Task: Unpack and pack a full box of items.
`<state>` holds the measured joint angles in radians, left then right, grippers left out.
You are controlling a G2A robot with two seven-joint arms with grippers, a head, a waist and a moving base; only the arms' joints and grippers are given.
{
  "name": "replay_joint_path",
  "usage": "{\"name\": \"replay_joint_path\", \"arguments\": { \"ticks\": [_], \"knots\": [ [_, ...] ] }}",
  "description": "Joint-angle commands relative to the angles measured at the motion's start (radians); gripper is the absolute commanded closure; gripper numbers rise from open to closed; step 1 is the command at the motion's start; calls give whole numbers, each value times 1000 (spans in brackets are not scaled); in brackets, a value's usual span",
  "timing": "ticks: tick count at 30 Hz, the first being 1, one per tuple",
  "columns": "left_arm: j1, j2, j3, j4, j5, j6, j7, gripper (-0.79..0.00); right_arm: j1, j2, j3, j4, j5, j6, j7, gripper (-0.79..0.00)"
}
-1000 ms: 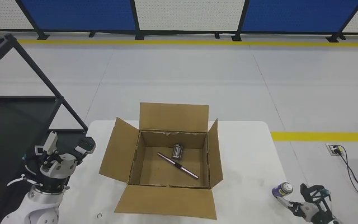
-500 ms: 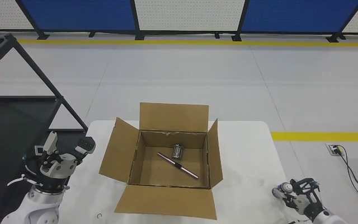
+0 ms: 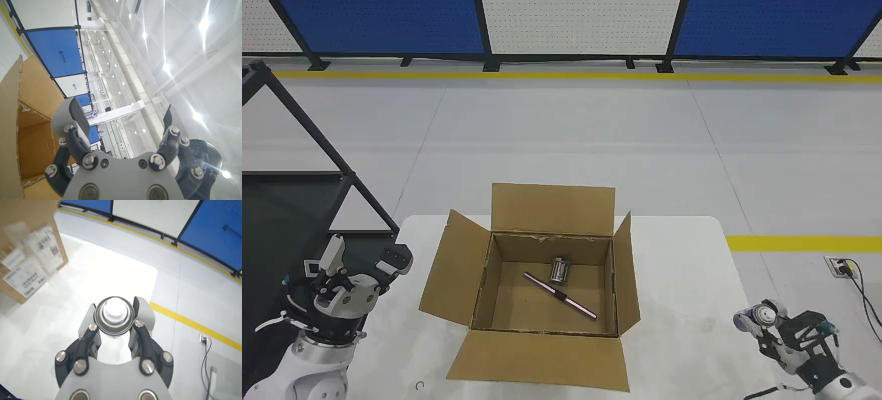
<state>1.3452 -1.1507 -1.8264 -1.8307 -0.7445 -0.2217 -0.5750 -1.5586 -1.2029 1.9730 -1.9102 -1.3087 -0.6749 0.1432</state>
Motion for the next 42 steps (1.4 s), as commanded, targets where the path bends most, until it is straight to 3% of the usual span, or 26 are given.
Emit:
{"name": "replay_joint_path", "arguments": {
  "ticks": [1,5,10,16,20,30,38,42],
  "knots": [
    [0,0,0,0,0,0,0,-785,-32,-1,-9,-188,-11,-1,-33,0],
    [0,0,0,0,0,0,0,-785,-44,2,-79,-438,-87,15,-2,0],
    [0,0,0,0,0,0,0,-785,132,11,-287,-440,-205,-19,-2,0],
    [0,0,0,0,0,0,0,-785,332,-3,-644,-440,-307,33,201,0],
    [0,0,0,0,0,0,0,-785,426,-20,-791,-438,-275,88,351,0],
    [0,0,0,0,0,0,0,-785,690,-71,-953,-168,-138,275,556,0],
    [0,0,0,0,0,0,0,-785,839,-116,-1058,143,-27,365,577,0],
    [0,0,0,0,0,0,0,-785,839,-116,-1058,143,-27,365,577,0]
  ]
}}
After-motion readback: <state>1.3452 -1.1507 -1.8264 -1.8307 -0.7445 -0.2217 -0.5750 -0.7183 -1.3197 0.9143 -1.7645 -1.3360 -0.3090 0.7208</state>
